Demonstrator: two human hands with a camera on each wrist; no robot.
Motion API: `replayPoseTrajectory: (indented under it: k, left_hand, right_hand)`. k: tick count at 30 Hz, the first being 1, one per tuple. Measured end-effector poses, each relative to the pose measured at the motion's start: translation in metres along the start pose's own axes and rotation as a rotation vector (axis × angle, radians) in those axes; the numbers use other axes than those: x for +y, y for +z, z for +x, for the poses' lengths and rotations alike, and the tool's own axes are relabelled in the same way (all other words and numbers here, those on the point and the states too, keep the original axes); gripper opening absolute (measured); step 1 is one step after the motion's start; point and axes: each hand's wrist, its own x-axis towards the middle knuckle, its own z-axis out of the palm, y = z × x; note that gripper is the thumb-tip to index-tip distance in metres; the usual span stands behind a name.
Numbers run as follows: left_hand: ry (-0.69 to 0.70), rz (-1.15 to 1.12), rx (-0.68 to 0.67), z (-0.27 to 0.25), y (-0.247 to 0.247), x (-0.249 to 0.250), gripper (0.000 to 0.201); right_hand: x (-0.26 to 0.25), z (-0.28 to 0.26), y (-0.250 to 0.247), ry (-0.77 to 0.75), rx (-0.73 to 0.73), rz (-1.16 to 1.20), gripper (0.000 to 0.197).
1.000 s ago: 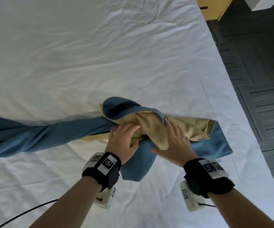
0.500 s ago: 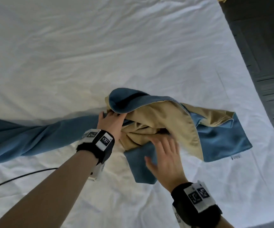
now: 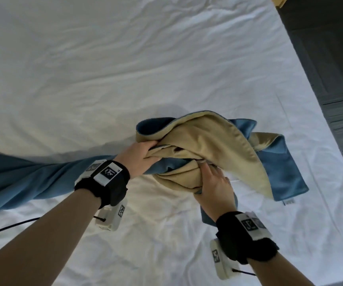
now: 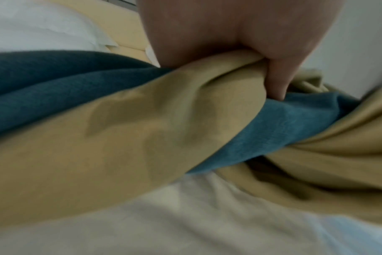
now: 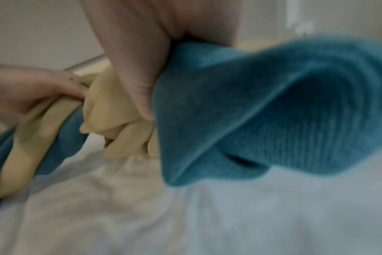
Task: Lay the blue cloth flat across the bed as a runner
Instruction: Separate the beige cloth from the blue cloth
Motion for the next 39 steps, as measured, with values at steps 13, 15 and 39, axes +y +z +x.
replayPoseTrajectory:
  k: [13,15,39]
  left_hand:
    - [-0.001,0.172,0.252,-0.01,-0.025,0.016,0.029]
    - [-0.022,0.191,0.2,-0.013,-0.014,0.017,0.028]
    - [0.253,0.571,-0.206,-0.042,0.073,0.006,0.037]
  right_hand:
    - [0.103,0.011,-0.131,-0.171,0.373,-0.573,0.046]
    - [0.113,-0.001,-0.119,-0.052,0.294,-0.603,0.046]
    - [-0.054,0.084,-0.028,-0.971,-0.536,-0.933,0.05]
